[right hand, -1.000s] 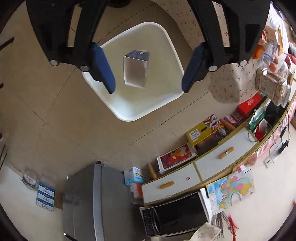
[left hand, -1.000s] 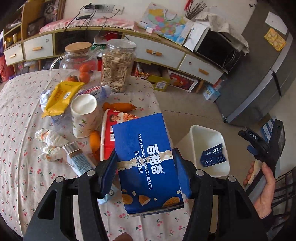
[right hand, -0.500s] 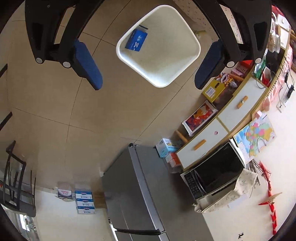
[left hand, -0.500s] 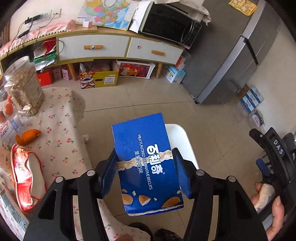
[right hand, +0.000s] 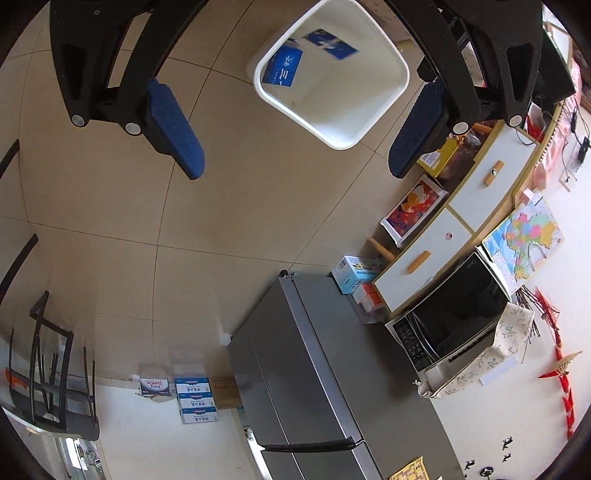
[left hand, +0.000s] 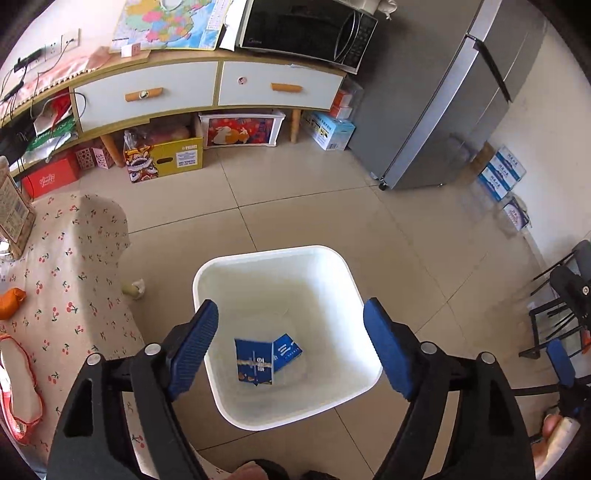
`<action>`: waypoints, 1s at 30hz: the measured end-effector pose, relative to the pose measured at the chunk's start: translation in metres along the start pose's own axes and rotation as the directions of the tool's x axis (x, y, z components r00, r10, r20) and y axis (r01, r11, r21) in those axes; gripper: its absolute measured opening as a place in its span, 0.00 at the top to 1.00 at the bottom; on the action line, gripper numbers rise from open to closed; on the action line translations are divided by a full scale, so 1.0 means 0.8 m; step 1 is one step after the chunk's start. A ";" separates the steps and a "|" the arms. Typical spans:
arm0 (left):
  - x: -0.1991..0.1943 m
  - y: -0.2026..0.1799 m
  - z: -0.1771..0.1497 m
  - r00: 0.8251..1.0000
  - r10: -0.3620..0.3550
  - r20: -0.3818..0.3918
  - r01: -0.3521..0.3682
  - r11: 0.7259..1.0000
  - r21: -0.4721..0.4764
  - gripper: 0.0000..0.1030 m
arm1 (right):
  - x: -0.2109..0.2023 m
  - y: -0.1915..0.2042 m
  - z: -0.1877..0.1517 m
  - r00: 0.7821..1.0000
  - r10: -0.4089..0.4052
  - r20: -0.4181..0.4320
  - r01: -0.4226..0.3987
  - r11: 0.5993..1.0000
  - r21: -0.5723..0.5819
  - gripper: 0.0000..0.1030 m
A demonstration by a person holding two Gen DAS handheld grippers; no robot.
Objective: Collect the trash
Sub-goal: 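Release the blue biscuit box into the white bin with the left tool, then move both tools back over the table toward the remaining trash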
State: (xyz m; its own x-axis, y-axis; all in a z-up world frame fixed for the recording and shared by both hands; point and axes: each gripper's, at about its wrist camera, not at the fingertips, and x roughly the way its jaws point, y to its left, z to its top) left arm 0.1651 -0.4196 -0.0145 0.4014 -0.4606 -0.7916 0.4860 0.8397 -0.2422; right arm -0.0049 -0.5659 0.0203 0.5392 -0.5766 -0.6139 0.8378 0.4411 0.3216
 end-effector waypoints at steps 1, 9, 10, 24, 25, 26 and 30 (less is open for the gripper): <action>-0.005 0.001 -0.002 1.000 0.017 0.013 -0.017 1.000 0.008 0.20 | -0.001 0.002 -0.001 1.000 -0.006 0.008 0.007 1.000 -0.010 0.07; -0.073 0.041 -0.013 0.947 0.262 0.183 -0.269 0.963 0.009 0.12 | -0.015 0.045 -0.024 0.997 -0.046 0.056 0.054 0.984 -0.169 0.07; -0.083 0.050 -0.014 0.934 0.290 0.206 -0.296 0.955 -0.002 0.11 | -0.018 0.052 -0.029 0.998 -0.034 0.054 0.044 0.982 -0.186 0.07; -0.185 0.185 -0.041 0.828 0.500 0.254 -0.470 0.866 -0.169 0.09 | -0.088 0.178 -0.124 0.984 0.164 0.066 -0.120 0.895 -0.430 0.07; -0.189 0.193 -0.044 0.822 0.512 0.251 -0.480 0.859 -0.180 0.09 | -0.093 0.185 -0.131 0.983 0.171 0.067 -0.124 0.887 -0.444 0.07; -0.193 0.200 -0.049 0.815 0.524 0.249 -0.489 0.851 -0.189 0.09 | -0.097 0.192 -0.137 0.981 0.180 0.065 -0.132 0.881 -0.455 0.07; -0.202 0.223 -0.064 0.786 0.568 0.245 -0.534 0.823 -0.195 0.09 | -0.110 0.218 -0.163 0.976 0.211 0.055 -0.153 0.843 -0.515 0.07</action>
State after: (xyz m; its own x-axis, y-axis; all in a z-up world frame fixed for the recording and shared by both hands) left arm 0.1470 -0.1805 0.0418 0.7818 0.0448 -0.6220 0.0338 0.9929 0.1139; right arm 0.0823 -0.3486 0.0363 0.7077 -0.5074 -0.4917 0.5798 0.8148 -0.0063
